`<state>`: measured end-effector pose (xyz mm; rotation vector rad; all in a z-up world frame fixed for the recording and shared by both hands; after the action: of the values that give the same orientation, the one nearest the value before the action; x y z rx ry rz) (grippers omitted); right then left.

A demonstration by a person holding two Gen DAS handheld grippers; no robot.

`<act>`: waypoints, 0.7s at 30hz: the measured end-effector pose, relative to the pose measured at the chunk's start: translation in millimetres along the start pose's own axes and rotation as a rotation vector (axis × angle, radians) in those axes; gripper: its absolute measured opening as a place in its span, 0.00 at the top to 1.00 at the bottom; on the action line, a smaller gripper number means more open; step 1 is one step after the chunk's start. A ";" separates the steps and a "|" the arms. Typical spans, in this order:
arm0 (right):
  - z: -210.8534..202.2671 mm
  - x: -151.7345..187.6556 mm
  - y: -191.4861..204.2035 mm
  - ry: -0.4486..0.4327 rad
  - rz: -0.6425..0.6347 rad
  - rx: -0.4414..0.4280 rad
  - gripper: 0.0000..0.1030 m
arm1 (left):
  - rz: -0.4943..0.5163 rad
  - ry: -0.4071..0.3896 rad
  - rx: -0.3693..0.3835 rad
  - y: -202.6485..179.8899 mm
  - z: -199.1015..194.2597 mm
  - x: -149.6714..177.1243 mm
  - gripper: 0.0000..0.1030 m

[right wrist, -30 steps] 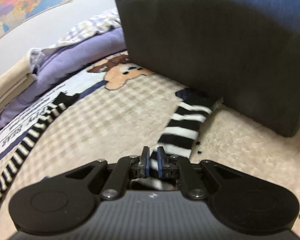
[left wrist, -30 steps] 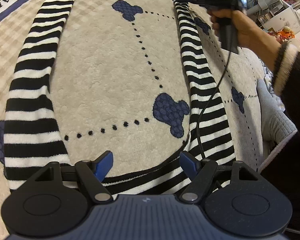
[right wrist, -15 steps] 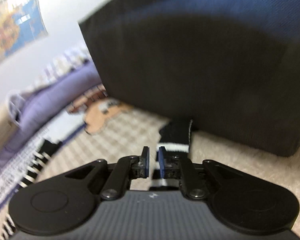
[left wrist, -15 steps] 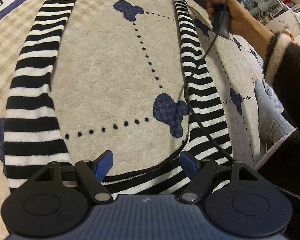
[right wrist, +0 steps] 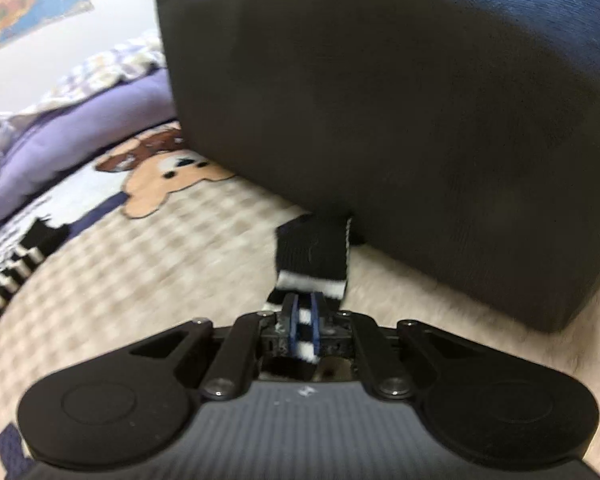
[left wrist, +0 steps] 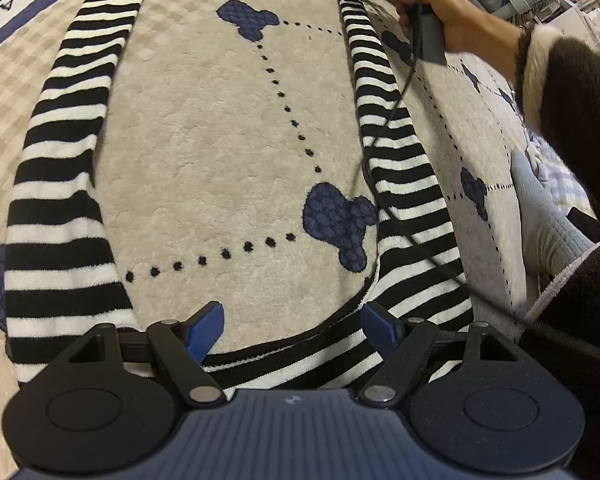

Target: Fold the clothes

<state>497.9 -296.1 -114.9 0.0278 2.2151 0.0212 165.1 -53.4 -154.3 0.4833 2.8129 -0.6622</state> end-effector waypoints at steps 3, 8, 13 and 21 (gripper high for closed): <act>-7.4 -12.8 3.6 -0.039 0.015 -0.003 0.84 | -0.018 0.000 0.011 1.7 -2.3 -0.4 0.26; -35.0 -8.3 17.6 -0.011 -0.002 -0.073 0.82 | -0.035 0.000 0.013 3.3 -3.5 -0.9 0.26; -77.1 36.2 40.4 0.141 -0.060 -0.135 0.81 | -0.019 -0.005 0.002 1.0 -14.7 0.6 0.26; -191.6 119.9 79.2 0.300 -0.217 -0.265 0.79 | -0.001 -0.044 -0.048 22.0 -47.1 10.4 0.26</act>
<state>273.7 -214.7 -93.7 -0.3846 2.4842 0.2099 157.4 -10.1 -124.6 0.4535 2.7806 -0.5965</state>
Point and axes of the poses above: each gripper's, at about its wrist camera, not at the fingertips, and z roughly the way its jaws point, y to its left, x to its underside, the point moved 10 cm from there along z, roughly the way its jaws point, and after that the axes turned 1 degree about -y, right-handed, at the moved point
